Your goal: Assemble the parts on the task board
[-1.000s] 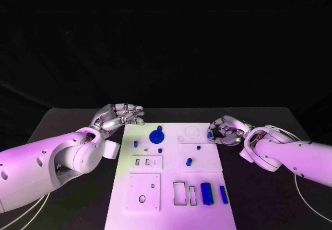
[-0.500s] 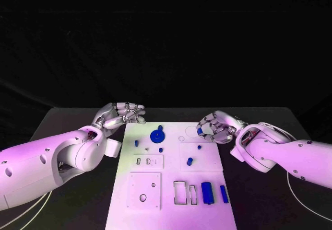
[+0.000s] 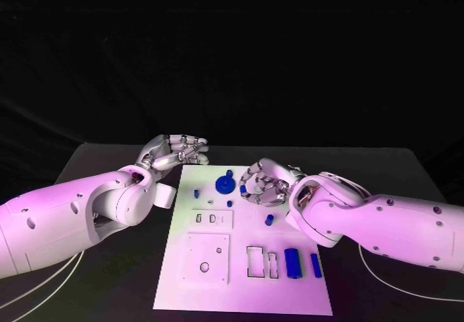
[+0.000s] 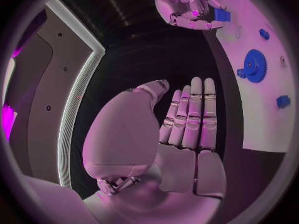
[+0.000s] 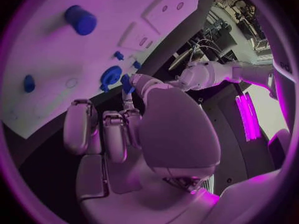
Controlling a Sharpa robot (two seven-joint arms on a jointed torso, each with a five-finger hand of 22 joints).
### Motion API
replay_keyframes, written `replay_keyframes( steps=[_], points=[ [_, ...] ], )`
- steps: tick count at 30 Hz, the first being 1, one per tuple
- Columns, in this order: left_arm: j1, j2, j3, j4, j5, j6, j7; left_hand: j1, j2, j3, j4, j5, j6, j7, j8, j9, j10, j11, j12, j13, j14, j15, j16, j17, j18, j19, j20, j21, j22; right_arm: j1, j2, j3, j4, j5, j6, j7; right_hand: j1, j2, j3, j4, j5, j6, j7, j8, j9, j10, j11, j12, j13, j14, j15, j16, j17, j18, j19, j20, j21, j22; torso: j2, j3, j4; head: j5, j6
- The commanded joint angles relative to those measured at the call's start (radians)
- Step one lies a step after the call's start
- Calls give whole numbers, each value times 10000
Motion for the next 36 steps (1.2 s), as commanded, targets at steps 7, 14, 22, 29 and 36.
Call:
replay_keyframes(
  steps=[7,14,22,29,36],
  points=[
    [-1,81,1,-121,9,190,48,-60,27,55,-7,-66,2,56,-60,-13,-20,31,-45,1,-51,14,34,9,16,-61,-13,41,9,-444,880,-40,-88,-1325,348,-1111,-136,-44,73,-10,16,35,-59,761,456,-11,-43,-34,952,845,-80,-29,1741,-59,37,-44,9,48,-39,-10,1,196,-116],
    [-1,101,0,-83,9,211,29,-53,34,66,-20,-63,5,54,-63,-13,-19,29,-45,1,-54,12,34,19,17,-67,-13,50,13,-688,1302,-53,-250,-1689,433,-1386,-293,-108,100,11,9,36,-77,820,479,35,-59,1,1003,843,-95,-34,1730,-57,41,-58,-2,48,-41,-19,22,253,-188],
    [-1,98,0,-68,9,217,17,-53,34,66,-20,-63,5,54,-63,-13,-19,29,-45,1,-54,12,34,19,17,-67,-13,50,13,-910,1605,-68,-475,-1964,513,-1522,-386,-143,109,27,5,47,-94,860,493,67,-72,27,1039,844,-106,-33,1737,-60,52,-67,4,61,-30,1,9,320,-222],
    [-1,97,0,1,9,246,2,-53,34,66,-20,-63,5,54,-63,-13,-19,29,-45,1,-54,12,34,19,17,-67,-13,50,13,-1029,1759,-76,-593,-2097,512,-1529,-434,-183,109,28,2,49,-104,882,500,83,-81,41,1059,845,-113,-33,1739,-66,71,-73,28,89,-28,-12,14,347,-262],
    [-1,79,0,27,9,255,-7,-53,34,66,-20,-63,5,54,-63,-13,-19,29,-45,1,-54,12,34,19,17,-67,-13,50,13,-1081,1819,-80,-675,-2208,561,-1577,-475,-219,105,29,0,48,-109,897,504,95,-85,51,1073,846,-118,-33,1739,-68,77,-78,31,95,-33,-9,14,367,-291]
  ],
)
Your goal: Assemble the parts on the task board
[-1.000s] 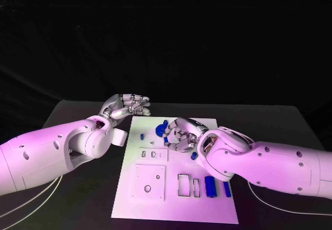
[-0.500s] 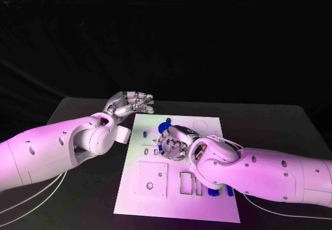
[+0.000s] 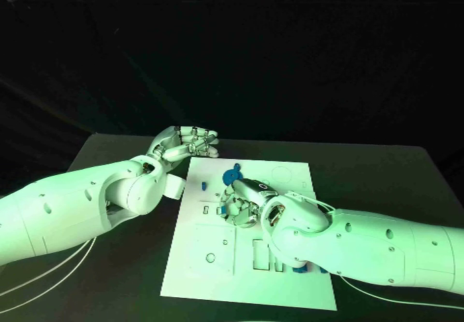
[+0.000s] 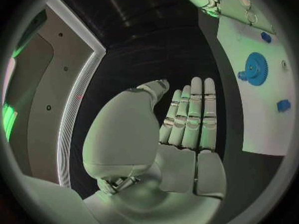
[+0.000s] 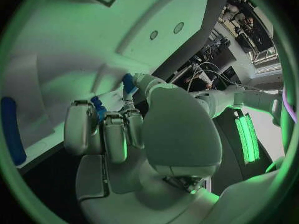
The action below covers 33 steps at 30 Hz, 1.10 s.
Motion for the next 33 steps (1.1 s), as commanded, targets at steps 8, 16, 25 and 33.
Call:
replay_keyframes(
  steps=[8,16,25,33],
  points=[
    [3,-19,6,38,10,199,27,-62,39,76,-33,-64,9,56,-69,-16,-20,31,-45,1,-63,14,34,30,16,-80,-12,66,23,-61,56,-6,-88,-434,187,-147,-132,-27,32,26,56,82,-80,563,503,50,-53,39,1055,883,-89,-33,1742,-67,44,-51,26,99,-6,-6,3,21,-31],
    [3,-41,6,38,10,202,17,-62,39,76,-33,-64,9,56,-69,-16,-20,31,-45,1,-63,14,34,30,16,-80,-12,66,23,-69,51,-7,-106,-511,150,-146,-175,-83,24,26,55,60,-77,568,501,34,-52,18,1033,882,-91,-35,1739,-62,33,-55,2,81,-8,-8,1,34,-48],
    [3,-53,6,39,10,212,9,-62,39,76,-33,-64,9,56,-69,-16,-20,31,-45,1,-63,14,34,30,16,-80,-12,66,23,-70,8,-7,-121,-620,59,-194,-243,-179,16,27,58,-5,-58,559,489,-41,-40,-70,935,877,-86,-41,1715,-57,20,-56,-29,61,-11,-1,-8,43,-54],
    [3,-54,6,37,10,221,5,-62,39,76,-33,-64,9,56,-69,-16,-20,31,-45,1,-63,14,34,30,16,-80,-12,66,23,-71,1,-7,-68,-652,-15,-170,-260,-211,15,25,59,-29,-49,554,484,-63,-34,-97,907,879,-81,-40,1721,-56,18,-55,-36,58,-11,1,2,23,-39]
  ],
)
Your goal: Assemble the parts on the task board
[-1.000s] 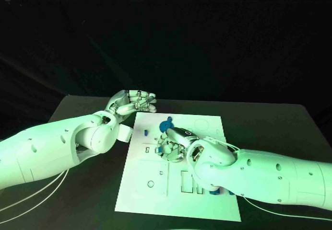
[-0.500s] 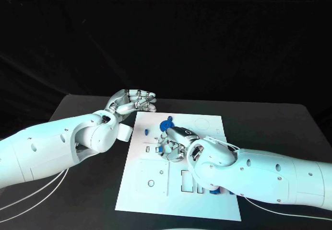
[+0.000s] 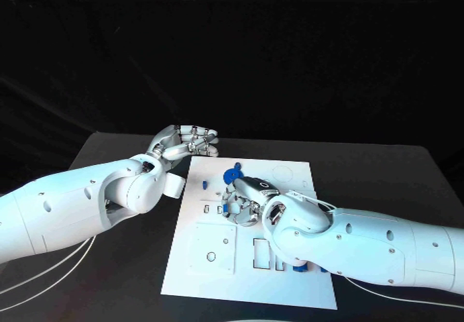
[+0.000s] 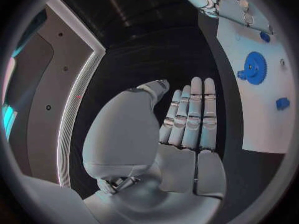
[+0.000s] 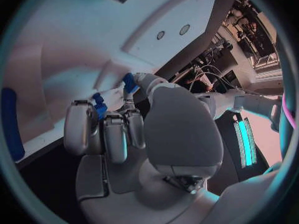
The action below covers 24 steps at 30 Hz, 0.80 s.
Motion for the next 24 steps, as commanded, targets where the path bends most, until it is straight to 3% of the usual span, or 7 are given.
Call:
replay_keyframes(
  steps=[1,11,19,24],
  points=[
    [3,9,6,27,9,184,36,-62,39,34,10,-64,9,56,-69,-17,-20,31,-45,1,-63,14,33,11,17,-81,-12,66,10,-24,-4,-16,28,-179,24,-114,-92,-41,18,25,36,22,4,91,472,-99,2,-58,911,842,-45,-40,1715,-55,19,-56,-35,61,6,1,8,-19,9],
    [3,9,6,26,9,202,19,-82,40,39,4,-66,12,56,-76,-19,-21,32,-45,1,-71,16,32,31,16,-96,-9,81,17,-26,-7,-16,31,-178,55,-127,-143,-87,11,40,36,-10,21,87,463,-127,15,-91,878,835,-35,-49,1681,-49,3,-52,-68,36,6,-5,-4,-25,14],
    [3,8,6,26,9,220,6,-82,40,39,4,-66,12,56,-76,-19,-21,32,-45,1,-71,16,32,31,16,-96,-9,81,17,-26,-8,-16,-17,-230,124,-135,-432,-342,-185,154,14,-197,107,40,406,-311,91,-310,642,819,26,-72,1607,-28,-55,-7,-191,-46,-2,-6,3,-35,9],
    [3,6,6,23,9,228,-3,-82,40,39,4,-66,12,56,-76,-19,-21,32,-45,1,-71,16,32,31,16,-96,-9,81,17,-26,0,-16,-23,-258,39,-108,-459,-372,-237,166,19,-284,139,4,380,-418,117,-435,503,811,47,-82,1574,-18,-80,10,-241,-83,1,0,6,-34,13]
  ],
)
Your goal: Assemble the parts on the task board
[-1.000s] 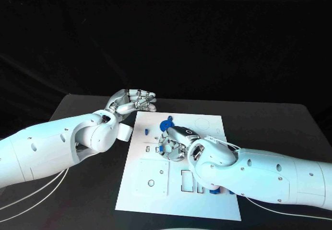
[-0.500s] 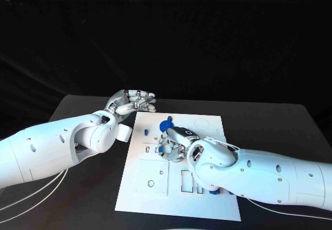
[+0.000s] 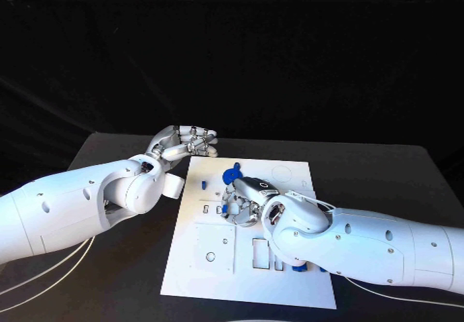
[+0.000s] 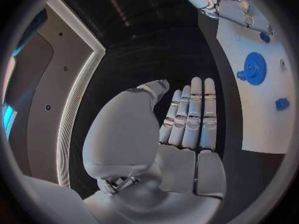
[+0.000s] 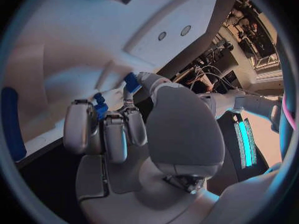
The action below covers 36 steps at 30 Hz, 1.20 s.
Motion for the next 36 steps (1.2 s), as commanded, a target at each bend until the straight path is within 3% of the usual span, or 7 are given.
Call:
replay_keyframes(
  steps=[1,25,36],
  points=[
    [3,7,6,24,10,194,23,-82,40,40,3,-66,12,56,-37,-9,-22,32,-45,1,-71,16,33,9,16,-58,27,34,10,-16,5,-10,-8,-195,27,-62,-81,1,-78,-2,19,-91,5,-57,-25,-87,-1,-61,485,810,52,-46,1567,-17,-84,15,-59,-16,1,3,6,-1,4],
    [3,7,5,4,10,280,-48,-95,42,41,4,-68,15,56,-39,-9,-21,33,-45,1,-77,18,31,18,16,-67,29,41,12,-16,20,-10,-47,-324,11,-13,-78,-76,-225,17,28,-411,137,-209,-132,-327,113,-329,205,779,147,-88,1430,21,-182,95,-251,-156,3,7,2,-2,46],
    [3,8,5,-2,10,287,-60,-114,38,41,3,-71,18,56,-43,-10,-24,34,-46,1,-90,21,26,30,14,-81,33,47,14,-16,19,-10,-47,-322,-10,30,-237,-224,-579,157,18,-515,188,-257,-196,-495,172,-525,-5,759,205,-118,1349,48,-240,160,-386,-242,2,3,-1,-1,51]
  ],
)
